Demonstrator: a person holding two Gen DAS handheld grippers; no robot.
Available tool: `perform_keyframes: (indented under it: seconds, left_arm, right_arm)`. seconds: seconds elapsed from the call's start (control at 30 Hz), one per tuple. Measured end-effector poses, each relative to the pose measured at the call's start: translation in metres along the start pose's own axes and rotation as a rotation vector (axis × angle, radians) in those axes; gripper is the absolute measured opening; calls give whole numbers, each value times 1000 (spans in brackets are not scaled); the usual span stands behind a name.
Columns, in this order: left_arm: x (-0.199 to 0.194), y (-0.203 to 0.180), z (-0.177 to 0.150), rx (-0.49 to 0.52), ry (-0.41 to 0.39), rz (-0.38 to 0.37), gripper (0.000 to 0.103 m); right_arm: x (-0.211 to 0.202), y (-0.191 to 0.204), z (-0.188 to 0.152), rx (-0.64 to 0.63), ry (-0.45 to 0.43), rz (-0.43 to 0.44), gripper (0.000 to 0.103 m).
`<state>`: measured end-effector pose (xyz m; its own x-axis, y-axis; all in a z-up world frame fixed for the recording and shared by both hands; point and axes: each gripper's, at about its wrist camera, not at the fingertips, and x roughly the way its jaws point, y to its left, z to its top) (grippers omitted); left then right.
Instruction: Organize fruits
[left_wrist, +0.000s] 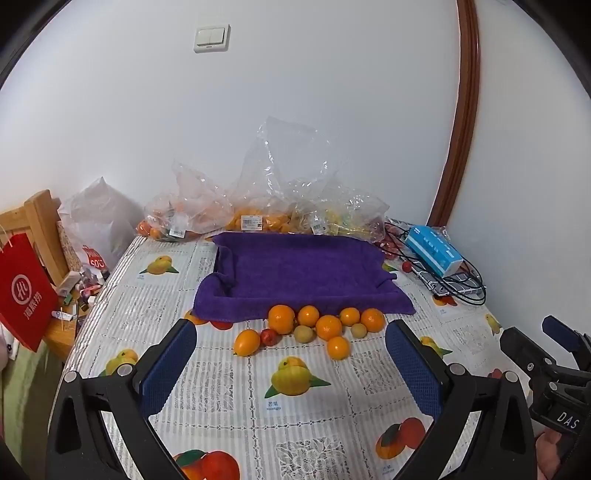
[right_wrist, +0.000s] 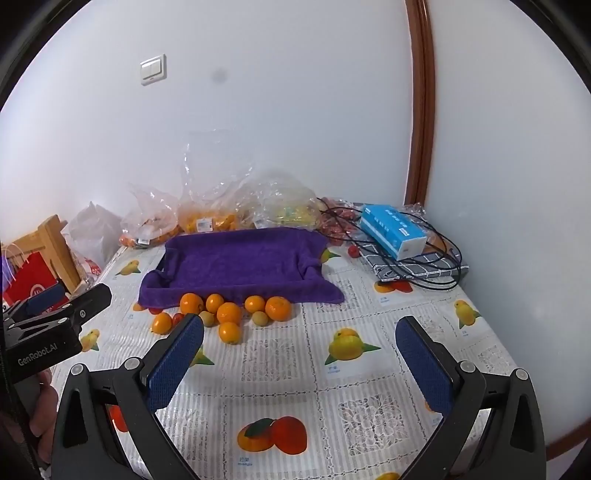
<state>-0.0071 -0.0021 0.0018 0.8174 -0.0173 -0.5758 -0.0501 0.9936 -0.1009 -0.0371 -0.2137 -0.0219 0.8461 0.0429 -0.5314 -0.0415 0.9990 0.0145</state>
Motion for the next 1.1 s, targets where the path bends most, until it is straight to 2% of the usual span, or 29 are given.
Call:
perform_keyframes:
  seconds: [0.43, 1.1]
  left_arm:
    - [1, 6, 1, -12, 5, -19, 103]
    - [2, 6, 0, -9, 8, -6, 103]
  right_arm:
    - [0, 4, -4, -4, -11, 6, 102]
    - [-2, 8, -7, -4, -11, 13, 102]
